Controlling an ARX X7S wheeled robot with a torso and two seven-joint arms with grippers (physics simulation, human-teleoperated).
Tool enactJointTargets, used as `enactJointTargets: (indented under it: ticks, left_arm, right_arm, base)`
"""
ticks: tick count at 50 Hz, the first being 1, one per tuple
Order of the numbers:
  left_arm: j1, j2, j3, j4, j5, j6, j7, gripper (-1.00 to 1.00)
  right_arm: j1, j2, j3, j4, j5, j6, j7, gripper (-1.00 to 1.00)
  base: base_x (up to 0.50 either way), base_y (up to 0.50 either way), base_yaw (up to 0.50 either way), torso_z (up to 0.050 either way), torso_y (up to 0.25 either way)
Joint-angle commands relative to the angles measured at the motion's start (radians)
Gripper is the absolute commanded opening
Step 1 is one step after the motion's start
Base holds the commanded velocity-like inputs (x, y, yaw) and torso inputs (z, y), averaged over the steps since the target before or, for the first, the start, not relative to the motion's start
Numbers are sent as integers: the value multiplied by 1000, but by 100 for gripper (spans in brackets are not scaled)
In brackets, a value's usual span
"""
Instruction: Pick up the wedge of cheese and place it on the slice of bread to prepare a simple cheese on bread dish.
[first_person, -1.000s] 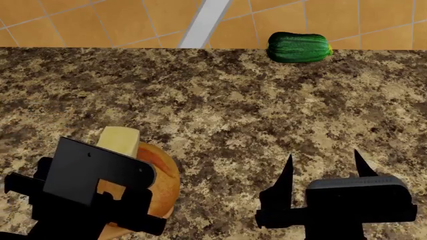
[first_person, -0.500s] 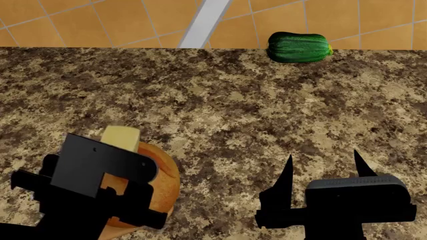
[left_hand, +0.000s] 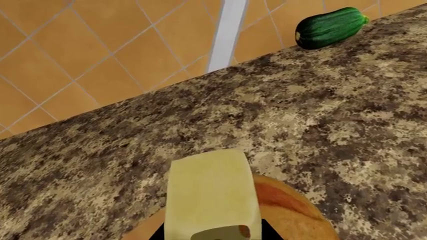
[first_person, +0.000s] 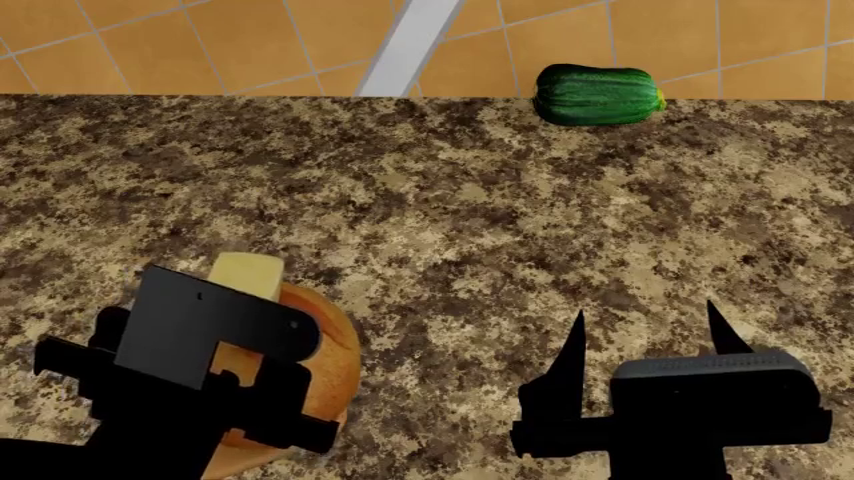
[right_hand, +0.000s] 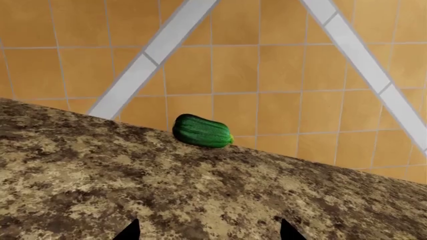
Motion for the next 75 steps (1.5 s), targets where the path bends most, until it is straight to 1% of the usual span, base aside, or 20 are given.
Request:
enactJointTargets:
  ticks: [1, 20, 21, 32, 41, 60, 64, 66, 68, 70, 75]
  left_arm:
    - [21, 4, 8, -28, -19, 20, 26, -100]
    - [0, -4, -1, 25, -13, 3, 0, -100]
    - [2, -5, -3, 28, -12, 6, 4, 100]
    - [-3, -14, -10, 39, -17, 3, -1, 100]
    - [-36, -17, -20, 110, -20, -15, -46, 100]
    - [-79, -68, -46, 343, -8, -20, -206, 100]
    - [-92, -72, -56, 406, -1, -20, -254, 100]
    - [-108, -76, -62, 450, 8, -28, -298, 100]
    - [-117, -93, -66, 491, 12, -34, -333, 100]
    - [-118, -121, -89, 524, 15, -55, -336, 100]
    - [-83, -211, -210, 600, 5, -132, -336, 100]
  right_arm:
    - [1, 0, -3, 13, 0, -10, 0, 100]
    - [4, 4, -4, -7, 8, 10, 5, 100]
    - [3, 4, -5, -5, 7, 8, 5, 100]
    - [5, 6, -9, -2, 8, 6, 4, 100]
    - [7, 7, -13, 0, 8, 5, 2, 100]
    - [11, 9, -21, 10, 9, 0, 2, 100]
    - [10, 10, -19, 2, 10, 5, 5, 100]
    - [9, 11, -19, -2, 11, 7, 6, 100]
    - [7, 11, -20, 2, 9, 0, 7, 100]
    - [8, 10, -21, 3, 9, -1, 7, 100]
    - [4, 12, -20, 0, 9, -2, 10, 100]
  base:
    - [0, 0, 0, 0, 0]
    - [1, 0, 0, 0, 0]
    - [0, 0, 0, 0, 0]
    - [0, 0, 0, 0, 0]
    - [0, 0, 0, 0, 0]
    - [0, 0, 0, 0, 0]
    - [0, 0, 0, 0, 0]
    - [0, 0, 0, 0, 0]
    - [0, 0, 0, 0, 0]
    - [0, 0, 0, 0, 0]
    - [0, 0, 0, 0, 0]
